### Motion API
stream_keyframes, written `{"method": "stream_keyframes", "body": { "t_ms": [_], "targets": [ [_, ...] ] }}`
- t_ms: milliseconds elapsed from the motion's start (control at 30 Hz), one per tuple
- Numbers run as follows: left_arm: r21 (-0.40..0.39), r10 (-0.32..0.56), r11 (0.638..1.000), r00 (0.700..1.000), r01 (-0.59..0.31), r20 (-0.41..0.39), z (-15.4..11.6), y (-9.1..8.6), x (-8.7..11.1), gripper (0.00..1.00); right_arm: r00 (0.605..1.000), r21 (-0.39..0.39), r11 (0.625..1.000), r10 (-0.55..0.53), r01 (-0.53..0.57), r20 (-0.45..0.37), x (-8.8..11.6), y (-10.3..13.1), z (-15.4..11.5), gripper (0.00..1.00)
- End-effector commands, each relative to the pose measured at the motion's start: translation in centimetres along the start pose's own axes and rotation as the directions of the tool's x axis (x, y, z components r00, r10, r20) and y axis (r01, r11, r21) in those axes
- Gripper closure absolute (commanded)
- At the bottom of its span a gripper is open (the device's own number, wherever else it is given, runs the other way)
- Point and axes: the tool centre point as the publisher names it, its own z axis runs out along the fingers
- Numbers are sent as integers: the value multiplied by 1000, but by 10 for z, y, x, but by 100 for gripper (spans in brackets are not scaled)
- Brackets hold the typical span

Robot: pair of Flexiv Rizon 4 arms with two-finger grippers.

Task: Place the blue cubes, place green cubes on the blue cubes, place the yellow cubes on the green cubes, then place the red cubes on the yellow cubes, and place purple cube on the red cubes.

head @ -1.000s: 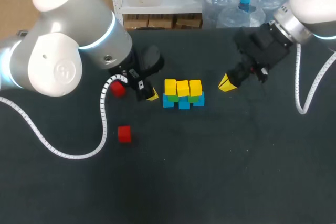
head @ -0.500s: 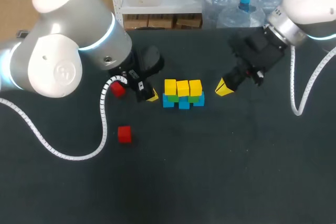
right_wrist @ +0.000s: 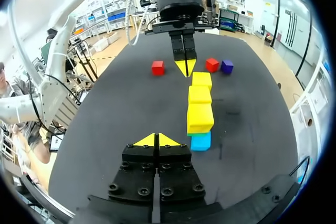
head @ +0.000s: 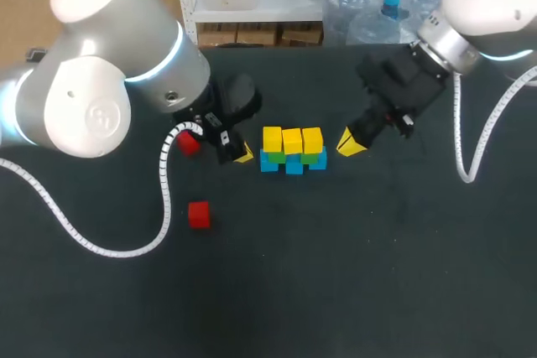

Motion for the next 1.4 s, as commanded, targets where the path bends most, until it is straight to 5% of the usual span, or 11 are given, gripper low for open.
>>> {"method": "stream_keyframes", "body": {
  "t_ms": [33,1400],
  "targets": [
    [0,2,1000,1000,-2,7,0,-1,2,100,1000,-6,1000,-4,4,0,-2,-2,2,100],
    [-4,-12,1000,1000,12,13,-1,-2,8,100,1000,-28,999,-26,26,-1,-11,-3,9,100]
  ]
}}
